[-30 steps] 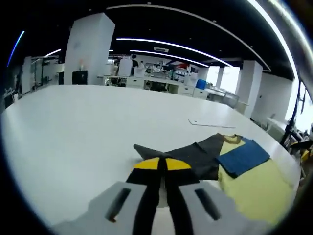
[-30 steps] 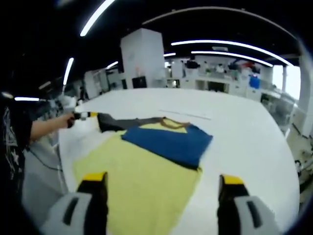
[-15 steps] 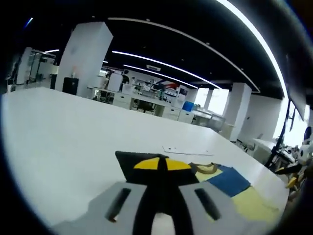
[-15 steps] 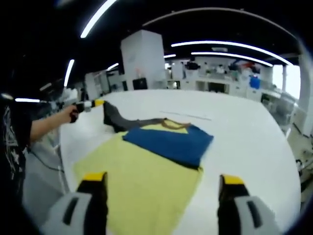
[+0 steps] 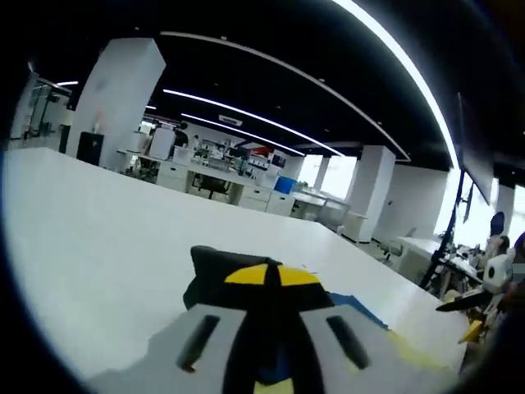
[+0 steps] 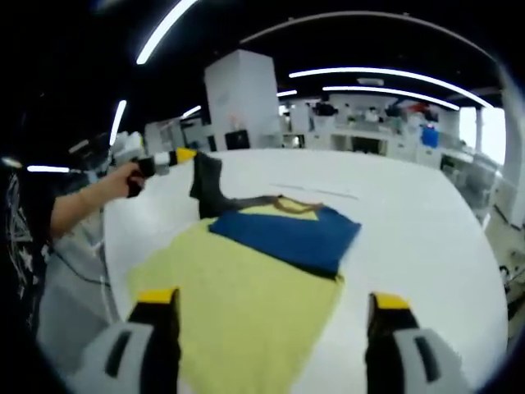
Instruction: Fold the garment on the visible template until the final outline fits inside the template.
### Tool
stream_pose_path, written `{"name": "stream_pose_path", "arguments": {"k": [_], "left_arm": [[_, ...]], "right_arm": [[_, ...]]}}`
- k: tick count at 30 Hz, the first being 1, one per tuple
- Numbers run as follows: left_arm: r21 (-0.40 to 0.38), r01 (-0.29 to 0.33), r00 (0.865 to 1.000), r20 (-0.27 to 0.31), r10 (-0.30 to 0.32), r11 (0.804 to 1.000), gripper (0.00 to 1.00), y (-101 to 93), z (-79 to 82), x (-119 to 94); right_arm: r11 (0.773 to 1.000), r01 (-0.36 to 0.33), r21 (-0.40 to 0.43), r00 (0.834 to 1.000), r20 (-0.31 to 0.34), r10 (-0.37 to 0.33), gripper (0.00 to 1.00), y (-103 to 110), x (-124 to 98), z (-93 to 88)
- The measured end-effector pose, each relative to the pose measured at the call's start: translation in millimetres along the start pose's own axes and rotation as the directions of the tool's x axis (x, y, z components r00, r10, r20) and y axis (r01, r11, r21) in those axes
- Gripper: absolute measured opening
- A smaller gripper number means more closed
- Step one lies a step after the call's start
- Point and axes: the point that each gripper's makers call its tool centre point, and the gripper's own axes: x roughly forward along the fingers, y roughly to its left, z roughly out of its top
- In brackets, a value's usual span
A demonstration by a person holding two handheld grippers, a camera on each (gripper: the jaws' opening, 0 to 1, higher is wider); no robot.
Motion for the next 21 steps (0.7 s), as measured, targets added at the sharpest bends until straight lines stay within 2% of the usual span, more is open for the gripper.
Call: {"name": "stream_pose_path", "arguments": {"k": [7, 12, 17, 21], "left_arm": [[0.028, 0.053, 0.998, -0.037, -0.052, 0.998, 0.00, -36.9, -13.6, 17], [0.059, 0.074, 0.995, -0.067, -0.070, 0.995, 0.00, -54.9, -27.9, 30], [0.085, 0.113, 0.986, -0.131, -0.101, 0.990, 0.00, -77.4, -55.2, 40], [0.090, 0.128, 0.976, -0.186, -0.109, 0.988, 0.00, -86.0, -79.3, 44]], "right_arm": [[1.000, -0.006, 0.002, 1.000, -0.004, 0.006, 0.95, -1, 0, -3.6], [1.000, -0.007, 0.004, 1.000, -0.007, 0.007, 0.95, -3, 0, -6.6], [1.000, -0.007, 0.008, 1.000, -0.010, 0.007, 0.95, -5, -1, -10.2], [1.000, -0.008, 0.011, 1.000, -0.012, 0.008, 0.95, -4, -2, -12.0]]}}
